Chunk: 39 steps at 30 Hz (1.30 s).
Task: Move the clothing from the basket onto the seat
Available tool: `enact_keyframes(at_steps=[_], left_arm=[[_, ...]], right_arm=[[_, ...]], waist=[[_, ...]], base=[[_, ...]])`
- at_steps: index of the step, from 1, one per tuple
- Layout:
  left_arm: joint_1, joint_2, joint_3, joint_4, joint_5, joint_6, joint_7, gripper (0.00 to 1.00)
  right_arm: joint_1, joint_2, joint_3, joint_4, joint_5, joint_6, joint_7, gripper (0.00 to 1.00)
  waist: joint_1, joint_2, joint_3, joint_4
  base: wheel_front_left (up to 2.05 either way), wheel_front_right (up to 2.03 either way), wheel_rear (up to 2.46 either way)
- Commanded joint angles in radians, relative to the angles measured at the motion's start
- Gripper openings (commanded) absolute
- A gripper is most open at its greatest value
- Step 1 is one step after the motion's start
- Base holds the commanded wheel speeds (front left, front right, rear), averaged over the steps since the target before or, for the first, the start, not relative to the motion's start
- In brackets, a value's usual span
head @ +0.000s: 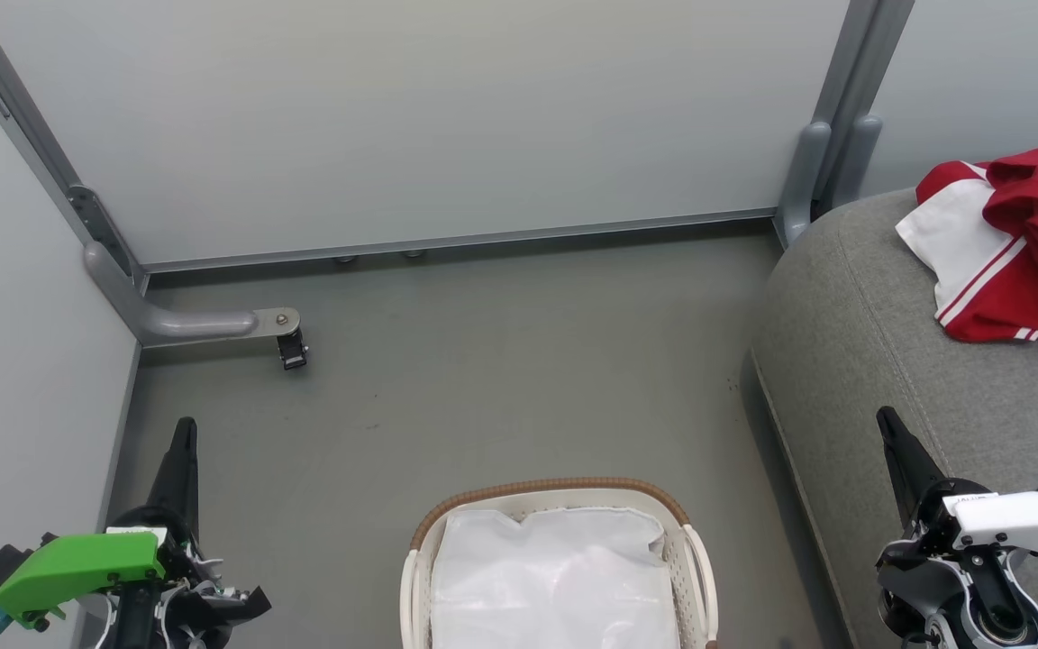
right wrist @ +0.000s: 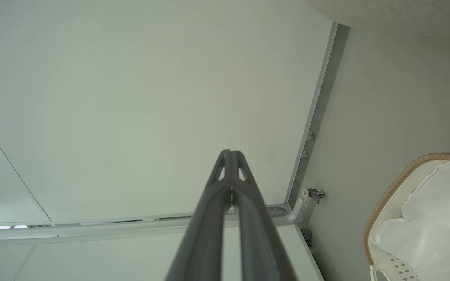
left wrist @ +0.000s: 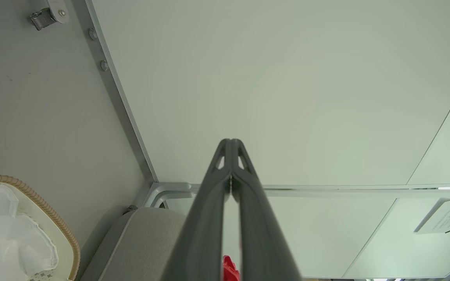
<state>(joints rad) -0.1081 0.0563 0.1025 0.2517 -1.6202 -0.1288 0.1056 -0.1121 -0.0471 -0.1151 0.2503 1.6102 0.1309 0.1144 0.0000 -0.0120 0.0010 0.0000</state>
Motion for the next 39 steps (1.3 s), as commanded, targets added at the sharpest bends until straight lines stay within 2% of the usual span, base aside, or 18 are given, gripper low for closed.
enact_keyframes(at_steps=[1, 39], left_arm=[[-0.011, 0.004, 0.005, -0.004, -0.002, -0.004, 0.004, 0.0], [-0.012, 0.001, 0.008, -0.004, 0.002, -0.004, 0.006, 0.0]], right_arm=[[-0.004, -0.006, -0.002, -0.002, 0.003, 0.0, 0.004, 0.0], [-0.004, -0.006, -0.002, -0.002, 0.003, 0.0, 0.004, 0.0]], waist=[[0.0, 0.012, 0.0, 0.0], [0.0, 0.012, 0.0, 0.0]], base=[[0.0, 0.0, 0.0], [0.0, 0.0, 0.0]])
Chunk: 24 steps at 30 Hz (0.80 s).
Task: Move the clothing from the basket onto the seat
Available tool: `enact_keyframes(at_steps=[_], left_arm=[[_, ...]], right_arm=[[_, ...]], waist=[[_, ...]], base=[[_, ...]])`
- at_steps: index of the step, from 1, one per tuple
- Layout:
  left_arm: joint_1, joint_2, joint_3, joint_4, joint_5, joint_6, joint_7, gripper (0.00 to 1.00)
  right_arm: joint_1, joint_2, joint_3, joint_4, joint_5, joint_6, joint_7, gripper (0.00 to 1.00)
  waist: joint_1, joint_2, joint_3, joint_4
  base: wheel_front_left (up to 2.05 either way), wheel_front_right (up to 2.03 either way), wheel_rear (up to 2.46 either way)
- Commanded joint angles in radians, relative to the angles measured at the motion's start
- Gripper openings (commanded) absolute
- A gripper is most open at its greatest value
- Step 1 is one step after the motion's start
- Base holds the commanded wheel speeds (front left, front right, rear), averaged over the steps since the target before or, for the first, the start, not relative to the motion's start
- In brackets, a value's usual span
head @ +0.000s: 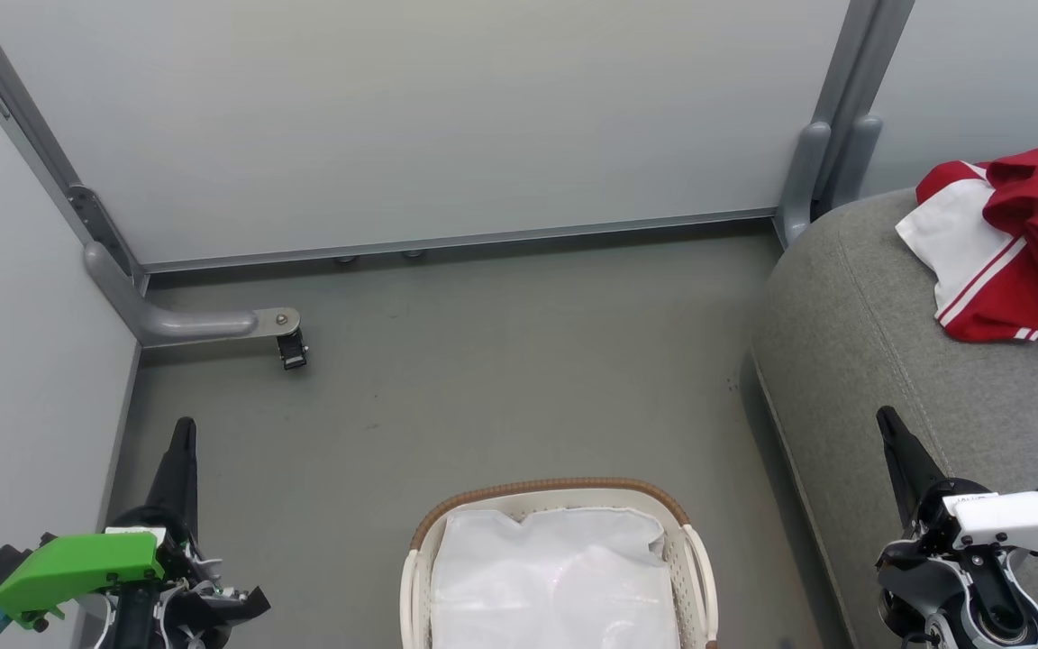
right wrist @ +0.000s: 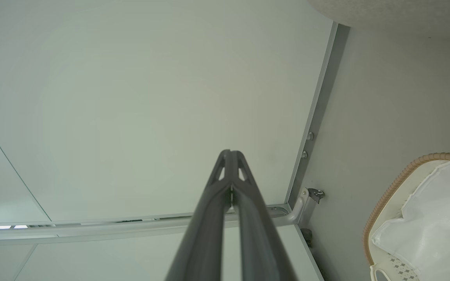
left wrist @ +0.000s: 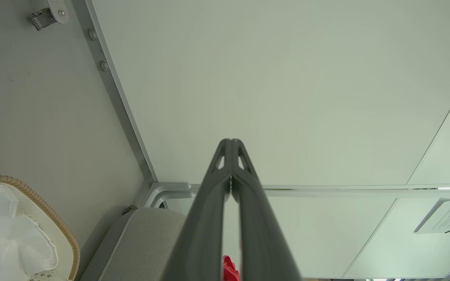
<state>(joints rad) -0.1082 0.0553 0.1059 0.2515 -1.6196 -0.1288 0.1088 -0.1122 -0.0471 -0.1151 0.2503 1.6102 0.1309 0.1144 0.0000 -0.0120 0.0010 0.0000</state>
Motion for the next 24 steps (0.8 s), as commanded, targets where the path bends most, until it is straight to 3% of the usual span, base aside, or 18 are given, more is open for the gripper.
enact_keyframes(at_steps=[1, 24], left_arm=[[-0.012, 0.002, 0.005, -0.004, 0.001, -0.004, 0.002, 0.0], [-0.012, 0.001, 0.006, -0.004, 0.003, -0.004, 0.003, 0.0]], right_arm=[[-0.004, -0.006, -0.002, -0.002, 0.003, 0.0, 0.004, 0.0], [-0.004, -0.006, -0.002, -0.002, 0.004, 0.0, 0.004, 0.0]], waist=[[0.0, 0.012, 0.0, 0.0], [0.0, 0.012, 0.0, 0.0]], base=[[0.0, 0.0, 0.0], [0.0, 0.0, 0.0]])
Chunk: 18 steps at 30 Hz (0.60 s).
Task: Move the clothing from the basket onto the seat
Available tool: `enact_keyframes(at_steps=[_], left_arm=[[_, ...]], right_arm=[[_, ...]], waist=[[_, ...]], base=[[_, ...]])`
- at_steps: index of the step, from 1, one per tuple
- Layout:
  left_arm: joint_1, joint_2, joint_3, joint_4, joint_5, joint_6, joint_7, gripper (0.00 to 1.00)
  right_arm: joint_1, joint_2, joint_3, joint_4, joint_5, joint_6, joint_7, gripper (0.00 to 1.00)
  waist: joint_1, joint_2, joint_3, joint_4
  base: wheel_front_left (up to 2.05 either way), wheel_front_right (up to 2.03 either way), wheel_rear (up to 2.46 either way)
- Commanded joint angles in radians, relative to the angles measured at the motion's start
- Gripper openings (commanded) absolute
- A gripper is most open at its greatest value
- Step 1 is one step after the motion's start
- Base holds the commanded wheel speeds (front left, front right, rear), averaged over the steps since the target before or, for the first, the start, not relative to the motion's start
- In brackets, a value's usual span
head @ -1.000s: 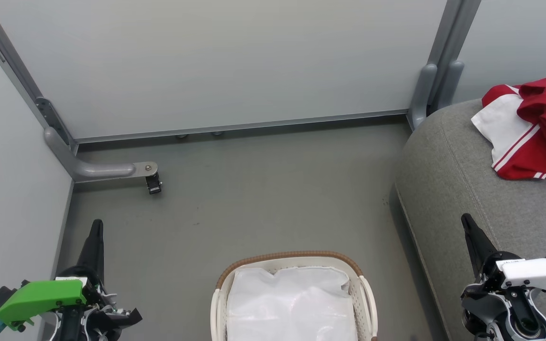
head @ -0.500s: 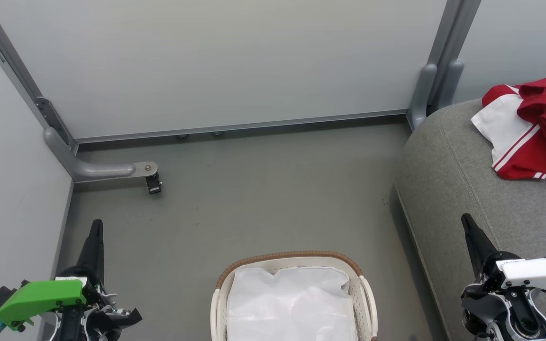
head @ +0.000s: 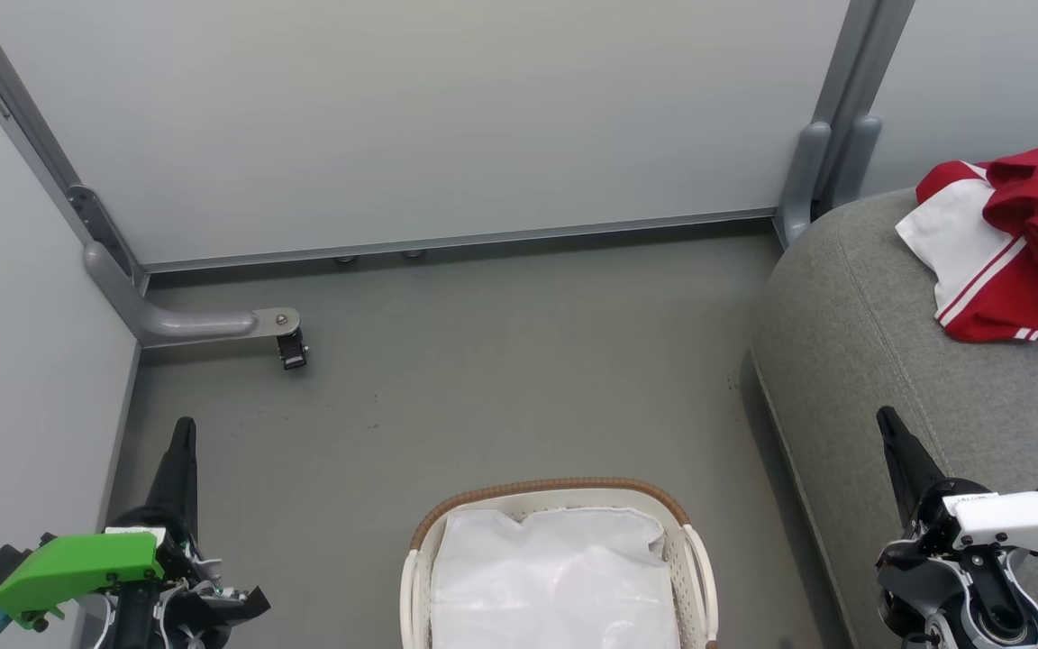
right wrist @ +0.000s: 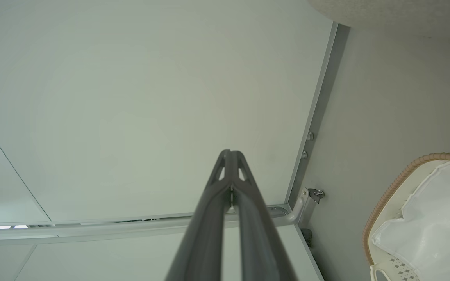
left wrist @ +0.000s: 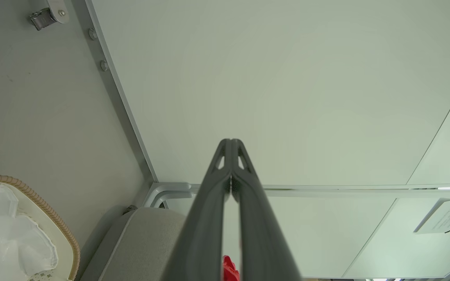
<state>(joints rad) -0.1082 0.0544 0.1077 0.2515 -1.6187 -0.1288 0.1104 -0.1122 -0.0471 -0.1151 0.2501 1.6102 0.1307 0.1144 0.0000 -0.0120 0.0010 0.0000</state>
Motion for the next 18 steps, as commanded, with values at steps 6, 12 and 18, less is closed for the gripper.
enact_keyframes(at_steps=[6, 12, 18], left_arm=[[-0.012, 0.001, 0.005, -0.004, 0.003, -0.004, 0.002, 0.0], [-0.012, 0.001, 0.005, -0.003, 0.003, -0.004, 0.001, 0.0], [-0.012, 0.001, 0.005, -0.003, 0.004, -0.004, 0.002, 0.0]], right_arm=[[-0.004, -0.006, -0.002, -0.002, 0.004, 0.0, 0.004, 0.0], [-0.004, -0.006, -0.001, -0.002, 0.004, 0.0, 0.004, 0.0], [-0.004, -0.006, -0.001, -0.002, 0.004, 0.0, 0.004, 0.0]], waist=[[0.0, 0.012, 0.0, 0.0], [0.0, 0.012, 0.0, 0.0], [0.0, 0.012, 0.0, 0.0]], base=[[0.0, 0.0, 0.0], [0.0, 0.0, 0.0], [0.0, 0.0, 0.0]])
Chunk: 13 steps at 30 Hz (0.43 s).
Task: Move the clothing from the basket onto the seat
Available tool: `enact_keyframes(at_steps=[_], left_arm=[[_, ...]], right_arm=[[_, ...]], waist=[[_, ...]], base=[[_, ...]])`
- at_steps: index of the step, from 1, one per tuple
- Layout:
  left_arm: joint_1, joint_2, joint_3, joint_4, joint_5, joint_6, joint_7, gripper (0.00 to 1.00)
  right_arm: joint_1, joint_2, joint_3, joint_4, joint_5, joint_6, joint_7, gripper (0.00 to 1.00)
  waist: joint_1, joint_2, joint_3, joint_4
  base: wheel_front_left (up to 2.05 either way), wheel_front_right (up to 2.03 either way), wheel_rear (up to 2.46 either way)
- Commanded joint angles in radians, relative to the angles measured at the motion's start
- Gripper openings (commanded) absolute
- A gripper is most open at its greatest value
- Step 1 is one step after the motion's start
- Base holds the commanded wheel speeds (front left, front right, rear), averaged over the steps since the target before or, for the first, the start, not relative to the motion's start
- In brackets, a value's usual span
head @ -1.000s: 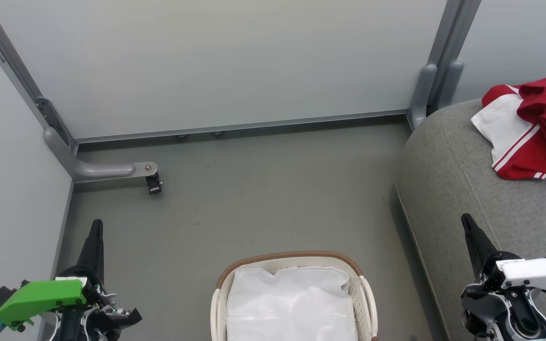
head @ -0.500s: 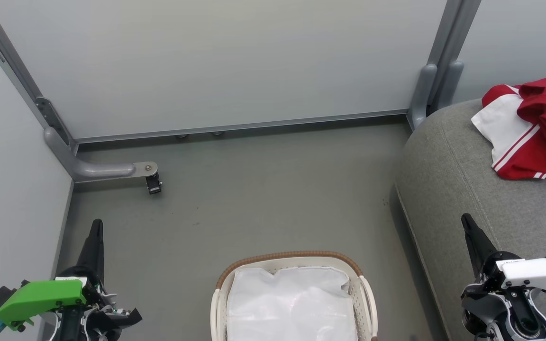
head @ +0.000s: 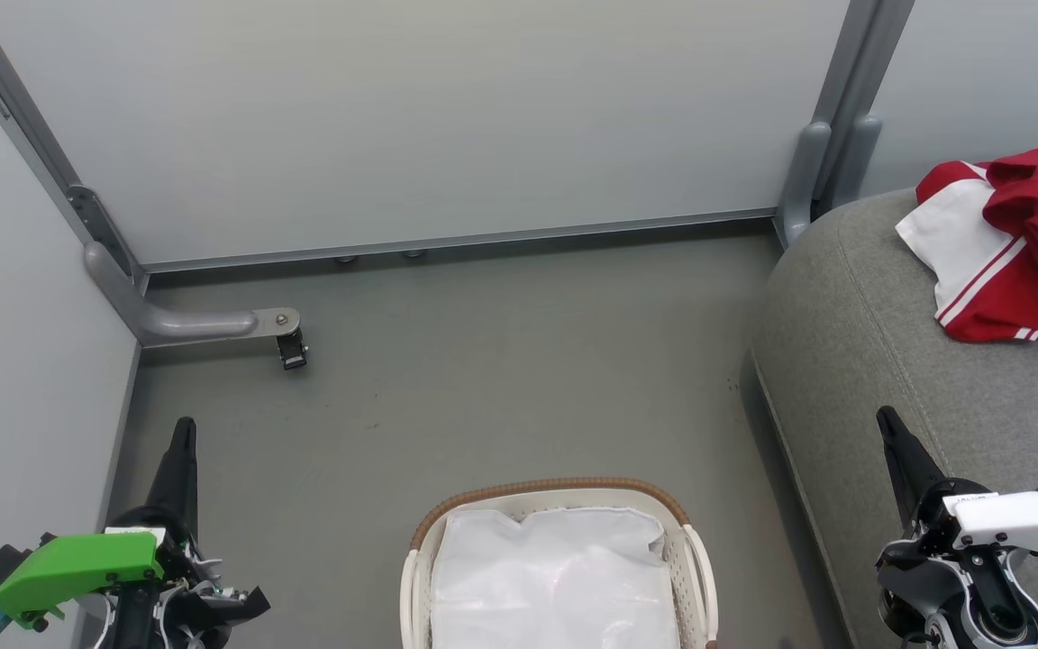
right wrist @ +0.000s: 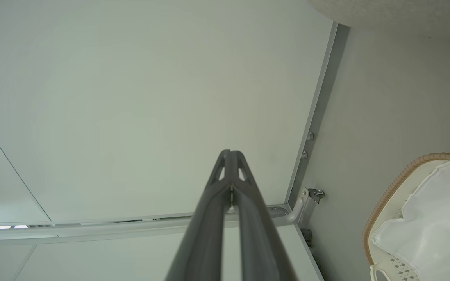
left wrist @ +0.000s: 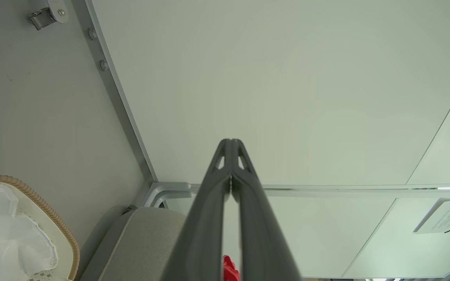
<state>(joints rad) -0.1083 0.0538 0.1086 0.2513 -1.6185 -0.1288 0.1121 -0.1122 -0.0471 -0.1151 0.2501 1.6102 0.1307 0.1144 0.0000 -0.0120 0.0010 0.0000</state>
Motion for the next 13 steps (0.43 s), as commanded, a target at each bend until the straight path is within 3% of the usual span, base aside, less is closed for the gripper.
enact_keyframes(at_steps=[1, 13], left_arm=[[-0.012, 0.001, 0.004, -0.003, 0.004, -0.004, 0.0, 0.0], [-0.012, 0.001, 0.005, -0.003, 0.005, -0.004, 0.001, 0.0]], right_arm=[[-0.004, -0.006, -0.001, -0.002, 0.004, 0.0, 0.004, 0.0], [-0.004, -0.006, -0.001, -0.002, 0.004, 0.0, 0.004, 0.0]], waist=[[0.0, 0.012, 0.0, 0.0], [0.0, 0.012, 0.0, 0.0]], base=[[0.0, 0.0, 0.0], [0.0, 0.0, 0.0]])
